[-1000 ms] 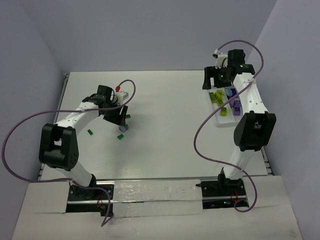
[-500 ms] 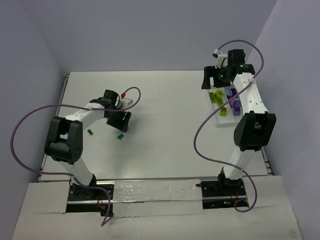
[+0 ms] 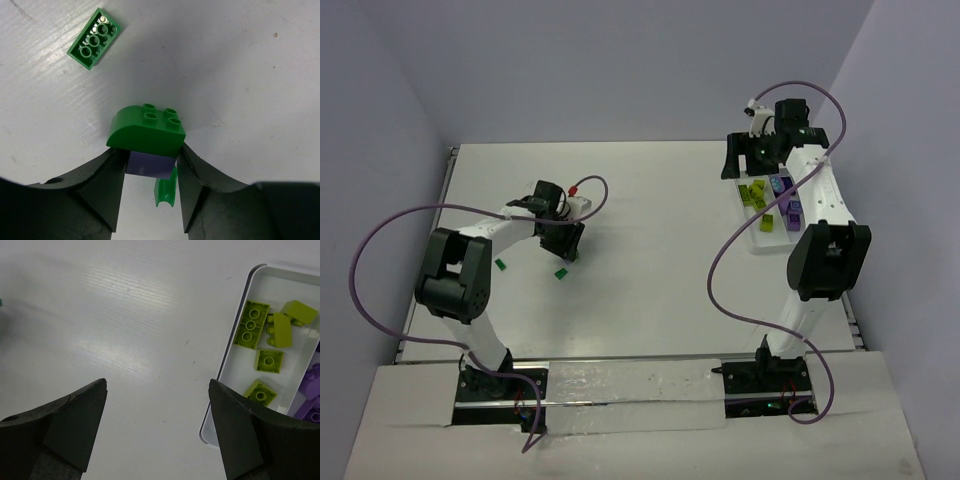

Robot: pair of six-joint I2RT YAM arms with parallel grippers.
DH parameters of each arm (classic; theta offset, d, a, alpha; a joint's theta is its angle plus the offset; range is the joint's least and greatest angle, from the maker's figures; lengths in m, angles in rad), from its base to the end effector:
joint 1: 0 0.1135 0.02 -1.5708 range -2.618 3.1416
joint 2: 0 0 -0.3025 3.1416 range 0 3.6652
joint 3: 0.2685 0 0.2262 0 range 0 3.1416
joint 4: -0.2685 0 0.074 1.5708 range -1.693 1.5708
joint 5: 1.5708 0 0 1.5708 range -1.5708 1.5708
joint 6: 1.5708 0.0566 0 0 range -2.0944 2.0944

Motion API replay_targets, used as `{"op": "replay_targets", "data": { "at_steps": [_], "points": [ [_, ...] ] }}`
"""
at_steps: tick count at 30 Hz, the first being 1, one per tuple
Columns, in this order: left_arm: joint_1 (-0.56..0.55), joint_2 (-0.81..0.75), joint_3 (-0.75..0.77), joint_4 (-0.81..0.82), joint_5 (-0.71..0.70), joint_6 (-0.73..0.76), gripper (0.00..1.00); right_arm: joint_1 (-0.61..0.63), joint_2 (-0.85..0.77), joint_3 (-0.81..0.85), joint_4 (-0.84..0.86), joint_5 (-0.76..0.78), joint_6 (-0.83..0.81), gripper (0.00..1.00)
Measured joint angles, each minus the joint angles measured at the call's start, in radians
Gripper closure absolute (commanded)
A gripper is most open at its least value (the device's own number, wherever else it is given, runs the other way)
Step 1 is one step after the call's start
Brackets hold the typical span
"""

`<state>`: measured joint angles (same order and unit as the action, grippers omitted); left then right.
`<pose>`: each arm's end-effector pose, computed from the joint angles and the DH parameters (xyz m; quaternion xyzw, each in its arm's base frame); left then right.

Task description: Sort the legos into containers by color

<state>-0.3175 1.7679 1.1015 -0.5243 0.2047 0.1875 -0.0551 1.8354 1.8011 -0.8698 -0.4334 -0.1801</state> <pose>0.3154 -0.1158 0.2023 0.2627 0.9411 -0.1123 0.1810 0.3974 0.0019 0.3594 -0.1278 0.9167 0.1643 0.3412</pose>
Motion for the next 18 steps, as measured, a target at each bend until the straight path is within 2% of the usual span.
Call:
{"op": "replay_targets", "data": {
  "at_steps": [7, 9, 12, 14, 16, 18],
  "points": [
    [-0.003, 0.000, 0.000, 0.014, 0.000, 0.008, 0.80, 0.004, 0.003, 0.000, -0.004, -0.029, 0.011, 0.11],
    [-0.003, -0.003, 0.000, 0.014, 0.003, 0.014, 0.84, 0.006, -0.003, -0.025, 0.028, -0.075, 0.040, 0.11],
    [-0.003, -0.029, 0.000, 0.009, 0.030, 0.030, 0.89, 0.017, -0.050, -0.170, 0.118, -0.199, 0.121, 0.10],
    [-0.009, -0.069, 0.000, 0.009, 0.064, 0.041, 0.93, 0.042, -0.079, -0.298, 0.201, -0.310, 0.202, 0.06],
    [-0.027, -0.138, 0.000, 0.012, 0.099, 0.055, 0.97, 0.096, -0.092, -0.416, 0.277, -0.407, 0.280, 0.00],
    [-0.059, -0.214, 0.000, 0.020, 0.124, 0.066, 1.00, 0.164, -0.093, -0.508, 0.349, -0.486, 0.359, 0.00]
  ]
}}
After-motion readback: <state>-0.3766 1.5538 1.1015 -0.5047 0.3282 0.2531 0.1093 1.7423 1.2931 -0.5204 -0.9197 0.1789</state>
